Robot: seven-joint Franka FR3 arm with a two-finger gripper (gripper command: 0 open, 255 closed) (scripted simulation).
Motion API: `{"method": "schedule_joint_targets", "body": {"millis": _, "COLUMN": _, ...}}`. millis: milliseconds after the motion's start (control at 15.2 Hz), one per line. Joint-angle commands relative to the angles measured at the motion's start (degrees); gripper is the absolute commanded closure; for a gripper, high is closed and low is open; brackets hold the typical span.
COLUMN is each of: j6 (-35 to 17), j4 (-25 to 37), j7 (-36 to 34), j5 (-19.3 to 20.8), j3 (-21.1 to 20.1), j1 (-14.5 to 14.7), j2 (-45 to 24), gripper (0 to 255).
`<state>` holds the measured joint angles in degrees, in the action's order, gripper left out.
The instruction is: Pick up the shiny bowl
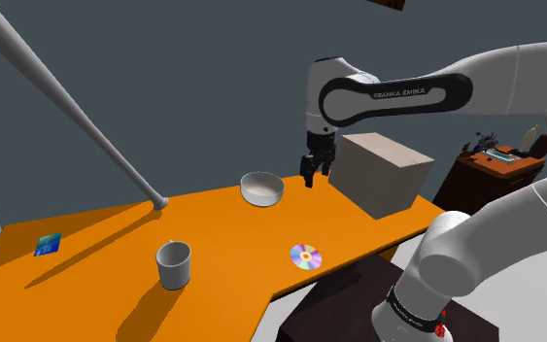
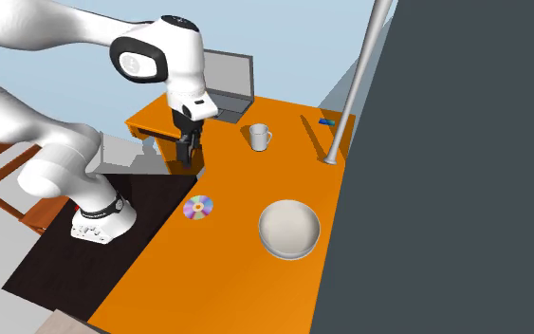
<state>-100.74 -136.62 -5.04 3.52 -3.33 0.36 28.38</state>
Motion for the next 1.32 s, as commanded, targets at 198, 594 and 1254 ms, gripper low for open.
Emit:
{"method": "schedule_joint_targets", "body": {"millis": 198, "j6": -7.37, "j4": 4.19, "j7": -0.94, "j5": 0.83, "j3": -0.15, "j1": -0.55, "j2": -11.0, "gripper": 0}}
{"method": "schedule_joint_targets", "body": {"millis": 594, "j6": -13.8, "j4": 11.44, "j7": -2.33, "j5": 2.02, "j3": -0.34, "j1": -0.93, "j2": -24.16, "gripper": 0}}
{"method": "schedule_joint_targets", "body": {"millis": 1254, "j6": -18.7, "j4": 29.58, "j7": -4.14, "j5": 4.04, "j3": 0.06, "j1": -0.77, "j2": -46.32, "gripper": 0}}
